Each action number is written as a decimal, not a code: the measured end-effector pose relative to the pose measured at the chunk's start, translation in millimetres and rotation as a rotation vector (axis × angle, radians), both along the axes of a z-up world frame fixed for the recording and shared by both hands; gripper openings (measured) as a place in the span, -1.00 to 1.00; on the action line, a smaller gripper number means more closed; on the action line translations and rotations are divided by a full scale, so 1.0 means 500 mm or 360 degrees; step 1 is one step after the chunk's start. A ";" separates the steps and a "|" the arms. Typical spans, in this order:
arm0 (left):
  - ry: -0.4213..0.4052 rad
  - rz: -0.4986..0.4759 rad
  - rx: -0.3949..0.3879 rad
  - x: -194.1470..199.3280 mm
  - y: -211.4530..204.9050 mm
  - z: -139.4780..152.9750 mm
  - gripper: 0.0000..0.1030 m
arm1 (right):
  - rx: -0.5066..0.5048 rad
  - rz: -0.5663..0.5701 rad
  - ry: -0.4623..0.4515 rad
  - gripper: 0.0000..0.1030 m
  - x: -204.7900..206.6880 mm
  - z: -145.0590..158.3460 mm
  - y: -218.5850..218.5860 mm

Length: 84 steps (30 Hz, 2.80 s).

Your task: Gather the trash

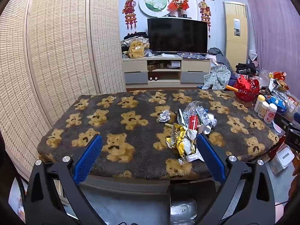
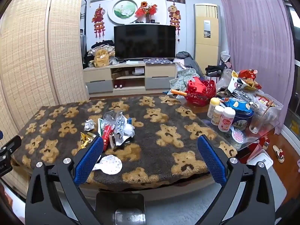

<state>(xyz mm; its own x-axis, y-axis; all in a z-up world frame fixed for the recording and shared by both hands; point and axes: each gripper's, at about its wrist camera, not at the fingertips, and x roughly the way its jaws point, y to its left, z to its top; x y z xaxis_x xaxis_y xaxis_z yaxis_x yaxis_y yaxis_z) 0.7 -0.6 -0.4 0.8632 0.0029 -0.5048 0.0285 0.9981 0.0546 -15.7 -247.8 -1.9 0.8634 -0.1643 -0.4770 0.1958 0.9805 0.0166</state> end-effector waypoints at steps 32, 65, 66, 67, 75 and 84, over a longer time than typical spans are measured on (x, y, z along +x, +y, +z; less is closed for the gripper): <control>-0.0022 -0.0046 -0.0045 -0.008 -0.030 0.008 0.84 | -0.0005 0.0069 -0.0029 0.94 -0.003 0.014 0.014; -0.0023 -0.0045 -0.0057 -0.005 -0.021 0.011 0.84 | 0.0042 0.0079 -0.0018 0.94 0.002 -0.006 0.009; -0.0023 -0.0044 -0.0057 -0.005 -0.021 0.011 0.84 | 0.0043 0.0079 -0.0019 0.94 0.001 -0.008 0.009; -0.0023 -0.0044 -0.0057 -0.005 -0.022 0.011 0.84 | 0.0041 0.0078 -0.0019 0.94 0.002 -0.006 0.009; -0.0012 -0.0034 -0.0056 -0.002 -0.016 0.011 0.84 | 0.0065 0.0079 -0.0005 0.94 0.002 -0.013 0.007; 0.0010 -0.0025 -0.0063 0.007 -0.020 -0.002 0.84 | 0.0167 0.0104 0.0014 0.94 0.016 -0.026 -0.009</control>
<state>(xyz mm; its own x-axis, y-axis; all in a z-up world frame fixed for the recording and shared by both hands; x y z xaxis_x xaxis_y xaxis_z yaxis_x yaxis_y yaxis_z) 4.3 -10.6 -1.5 0.8597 -0.0309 -0.5099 0.0446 0.9989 0.0147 -7.7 -252.4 -15.0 0.8664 -0.0567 -0.4962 0.1320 0.9842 0.1181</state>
